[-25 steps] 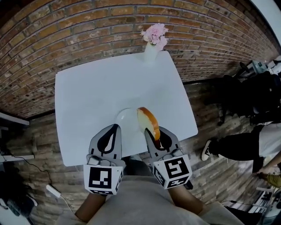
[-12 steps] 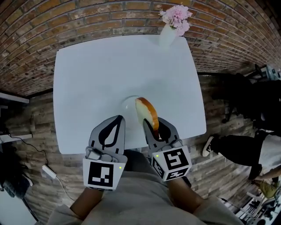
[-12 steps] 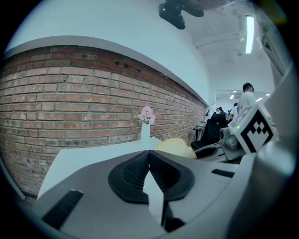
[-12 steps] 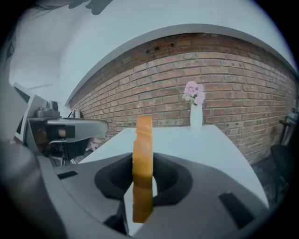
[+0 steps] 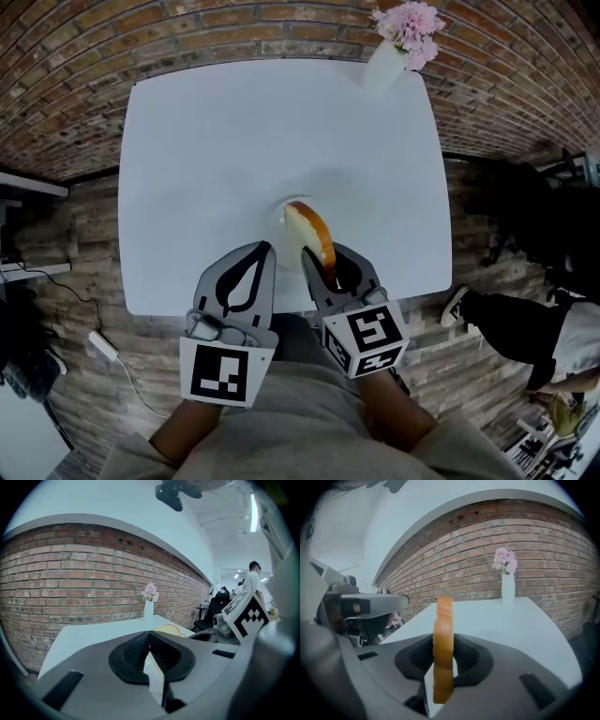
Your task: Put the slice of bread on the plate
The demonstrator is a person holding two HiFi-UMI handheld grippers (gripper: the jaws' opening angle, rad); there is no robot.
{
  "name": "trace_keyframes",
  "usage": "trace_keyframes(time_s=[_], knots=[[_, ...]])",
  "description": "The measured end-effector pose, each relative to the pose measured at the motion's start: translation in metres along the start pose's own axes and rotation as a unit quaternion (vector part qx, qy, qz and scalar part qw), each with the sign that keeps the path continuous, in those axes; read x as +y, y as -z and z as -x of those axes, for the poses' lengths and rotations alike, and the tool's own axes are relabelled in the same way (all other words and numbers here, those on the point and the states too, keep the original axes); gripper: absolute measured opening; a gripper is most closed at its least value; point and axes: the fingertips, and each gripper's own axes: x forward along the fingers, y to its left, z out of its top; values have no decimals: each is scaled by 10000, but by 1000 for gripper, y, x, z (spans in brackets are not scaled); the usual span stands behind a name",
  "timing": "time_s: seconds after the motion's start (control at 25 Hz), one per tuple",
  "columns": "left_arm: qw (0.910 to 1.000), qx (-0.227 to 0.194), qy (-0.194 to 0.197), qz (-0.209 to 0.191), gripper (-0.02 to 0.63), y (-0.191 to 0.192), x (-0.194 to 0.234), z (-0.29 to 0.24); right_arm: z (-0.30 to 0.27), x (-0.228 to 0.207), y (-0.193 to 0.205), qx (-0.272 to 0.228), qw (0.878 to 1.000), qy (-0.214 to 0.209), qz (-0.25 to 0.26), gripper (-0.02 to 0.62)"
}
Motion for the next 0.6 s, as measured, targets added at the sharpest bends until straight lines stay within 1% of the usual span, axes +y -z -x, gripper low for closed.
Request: trace_keyframes(time_s=[0.4, 0.6], knots=[[9998, 45, -117, 133, 11, 4, 9, 2, -17, 10, 17, 353, 9978, -426, -374, 94], [9997, 45, -159, 205, 11, 6, 14, 3, -26, 14, 24, 498, 9933, -685, -781, 94]])
